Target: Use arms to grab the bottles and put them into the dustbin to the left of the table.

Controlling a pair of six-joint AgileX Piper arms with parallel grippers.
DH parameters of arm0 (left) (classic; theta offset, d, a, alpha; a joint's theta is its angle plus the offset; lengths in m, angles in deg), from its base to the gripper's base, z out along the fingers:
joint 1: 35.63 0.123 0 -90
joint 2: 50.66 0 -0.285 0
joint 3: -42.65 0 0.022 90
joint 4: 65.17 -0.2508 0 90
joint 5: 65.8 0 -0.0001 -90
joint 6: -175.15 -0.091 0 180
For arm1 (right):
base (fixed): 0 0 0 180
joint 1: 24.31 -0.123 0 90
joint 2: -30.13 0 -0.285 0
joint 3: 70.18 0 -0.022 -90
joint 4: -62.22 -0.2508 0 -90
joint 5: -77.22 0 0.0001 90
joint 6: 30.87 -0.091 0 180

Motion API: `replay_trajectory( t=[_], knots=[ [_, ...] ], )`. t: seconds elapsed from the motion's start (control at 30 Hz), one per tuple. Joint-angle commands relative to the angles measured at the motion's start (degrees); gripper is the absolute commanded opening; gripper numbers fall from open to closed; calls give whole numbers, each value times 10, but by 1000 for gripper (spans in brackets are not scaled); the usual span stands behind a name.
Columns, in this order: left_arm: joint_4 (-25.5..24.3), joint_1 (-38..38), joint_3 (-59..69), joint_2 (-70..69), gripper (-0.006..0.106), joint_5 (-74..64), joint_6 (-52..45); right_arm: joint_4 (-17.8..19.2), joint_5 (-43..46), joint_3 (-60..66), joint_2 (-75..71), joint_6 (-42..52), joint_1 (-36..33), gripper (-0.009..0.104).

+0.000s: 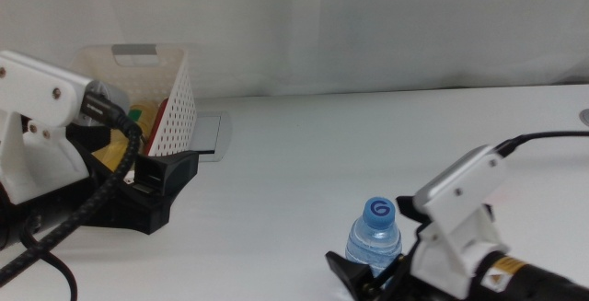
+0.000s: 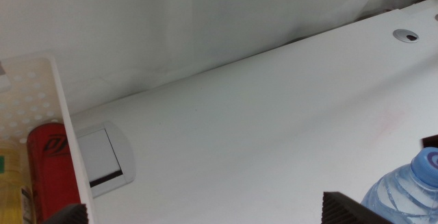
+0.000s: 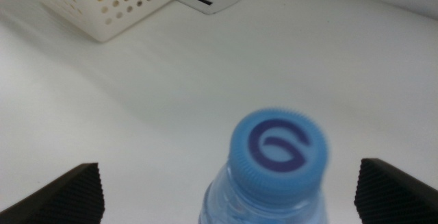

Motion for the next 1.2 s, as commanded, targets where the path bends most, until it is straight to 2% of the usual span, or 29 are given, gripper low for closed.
replay_trajectory(
  t=[0.0,0.03,0.13,0.23,0.3,0.37,0.43,0.57,0.6,0.8,0.87,0.97,1.17],
  knots=[
    [4,-3,2,-1,88,8,2,-75,-20,0,-43,86,0,103],
    [4,-3,2,-1,88,10,2,-104,-21,0,-56,115,0,103],
    [4,-3,2,-1,88,10,2,-235,-19,0,-99,257,0,103],
    [4,-3,2,-1,88,10,2,-424,5,0,-134,460,0,103],
    [4,-3,2,-1,88,10,2,-546,57,0,-155,587,0,103],
    [4,-3,2,-1,88,10,2,-555,138,5,-191,613,2,103],
    [5,-3,2,0,88,11,2,-556,178,5,-218,632,2,103],
    [52,-3,2,12,87,13,-14,-556,226,5,-273,656,2,103],
    [107,-9,2,25,87,13,-70,-556,250,5,-297,667,2,103],
    [268,-89,2,86,87,35,-266,-556,321,5,-338,714,2,103],
    [283,-157,2,128,87,93,-279,-556,330,5,-350,714,2,103],
    [279,-221,2,167,87,153,-293,-556,341,5,-351,714,2,103],
    [292,-314,62,219,87,314,-290,-556,355,5,-351,714,2,103]
  ],
)
